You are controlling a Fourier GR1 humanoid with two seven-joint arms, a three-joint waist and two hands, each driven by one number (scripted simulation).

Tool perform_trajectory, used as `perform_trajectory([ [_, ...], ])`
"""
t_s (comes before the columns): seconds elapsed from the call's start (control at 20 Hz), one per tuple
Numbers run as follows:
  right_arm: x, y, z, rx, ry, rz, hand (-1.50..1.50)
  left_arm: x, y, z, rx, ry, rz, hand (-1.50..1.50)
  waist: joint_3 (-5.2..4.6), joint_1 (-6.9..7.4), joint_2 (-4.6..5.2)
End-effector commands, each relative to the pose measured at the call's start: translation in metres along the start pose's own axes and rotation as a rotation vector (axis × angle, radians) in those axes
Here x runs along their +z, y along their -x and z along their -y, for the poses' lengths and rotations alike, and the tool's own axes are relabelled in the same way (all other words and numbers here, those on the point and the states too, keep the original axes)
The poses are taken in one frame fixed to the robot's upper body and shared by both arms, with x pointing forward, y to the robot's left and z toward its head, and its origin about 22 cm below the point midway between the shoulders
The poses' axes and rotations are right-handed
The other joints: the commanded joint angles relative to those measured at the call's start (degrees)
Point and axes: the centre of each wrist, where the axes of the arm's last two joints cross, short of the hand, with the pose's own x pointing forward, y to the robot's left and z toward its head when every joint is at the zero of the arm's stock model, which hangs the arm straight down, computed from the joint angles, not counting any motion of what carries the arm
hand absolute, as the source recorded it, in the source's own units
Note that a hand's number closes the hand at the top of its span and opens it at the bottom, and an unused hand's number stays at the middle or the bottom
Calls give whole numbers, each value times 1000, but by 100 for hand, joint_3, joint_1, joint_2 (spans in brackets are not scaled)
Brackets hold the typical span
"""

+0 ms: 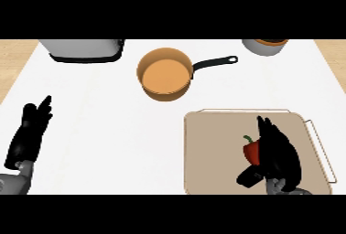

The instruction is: Pick the bell pepper from the tray and place it in the pot

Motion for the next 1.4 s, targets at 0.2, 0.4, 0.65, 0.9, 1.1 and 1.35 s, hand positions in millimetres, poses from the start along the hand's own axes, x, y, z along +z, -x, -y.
perform_trajectory([
  [0.2,-18,-6,-16,49,-35,-135,-150,11,-12,6,6,-1,0,0,2,25,-4],
  [0.4,-34,15,-13,46,-81,-133,-150,-1,-9,23,-7,-15,-9,0,1,-20,5],
  [0.65,-36,-5,-22,33,-94,-136,-150,2,-10,3,-6,-4,-3,0,0,-2,0],
  [0.9,-37,10,-23,1,-87,-138,-150,10,-6,-8,2,8,-12,0,1,2,-5],
  [1.1,-63,6,-20,-9,-94,-145,-150,15,-6,-6,-1,-15,-6,0,2,26,-3],
  [1.35,-64,1,-34,-8,-108,-147,-150,-2,5,-5,11,9,-3,0,0,6,2],
])
